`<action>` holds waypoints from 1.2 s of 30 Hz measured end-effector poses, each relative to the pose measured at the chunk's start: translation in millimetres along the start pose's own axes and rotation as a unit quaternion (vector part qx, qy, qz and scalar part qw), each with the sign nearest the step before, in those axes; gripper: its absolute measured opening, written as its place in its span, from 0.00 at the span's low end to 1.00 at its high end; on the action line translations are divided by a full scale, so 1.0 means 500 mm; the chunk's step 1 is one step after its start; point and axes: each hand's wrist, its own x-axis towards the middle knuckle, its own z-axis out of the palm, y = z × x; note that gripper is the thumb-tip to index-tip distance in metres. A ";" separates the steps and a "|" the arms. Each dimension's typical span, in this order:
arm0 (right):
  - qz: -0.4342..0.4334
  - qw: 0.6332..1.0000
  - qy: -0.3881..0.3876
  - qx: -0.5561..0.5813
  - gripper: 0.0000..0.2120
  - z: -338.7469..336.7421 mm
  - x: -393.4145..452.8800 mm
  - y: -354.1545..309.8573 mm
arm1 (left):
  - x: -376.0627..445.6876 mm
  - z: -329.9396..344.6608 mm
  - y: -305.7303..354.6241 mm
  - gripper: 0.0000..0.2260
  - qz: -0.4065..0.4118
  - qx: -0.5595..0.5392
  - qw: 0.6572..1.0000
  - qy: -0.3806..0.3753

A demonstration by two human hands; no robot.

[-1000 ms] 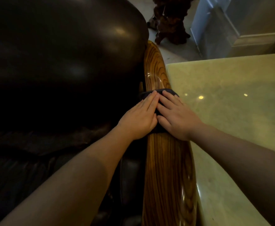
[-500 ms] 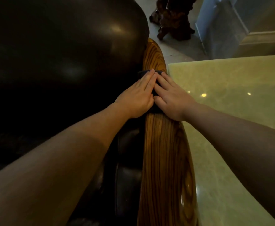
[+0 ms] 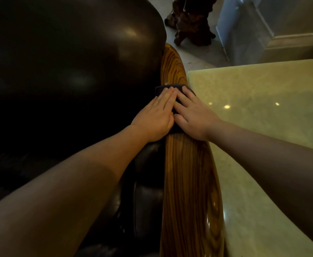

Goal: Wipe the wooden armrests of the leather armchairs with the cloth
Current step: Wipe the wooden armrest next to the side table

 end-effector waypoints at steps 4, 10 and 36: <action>0.001 1.000 0.001 -0.011 0.29 0.004 -0.059 -0.029 | -0.052 0.012 0.027 0.27 -0.003 -0.029 0.999 -0.019; -0.007 0.998 0.022 -0.050 0.29 0.038 -0.166 -0.067 | -0.153 0.043 0.092 0.27 0.021 -0.054 0.998 0.021; -0.001 0.992 0.113 0.064 0.21 0.085 -0.425 -0.160 | -0.374 0.063 0.191 0.21 -0.005 -0.160 0.980 0.122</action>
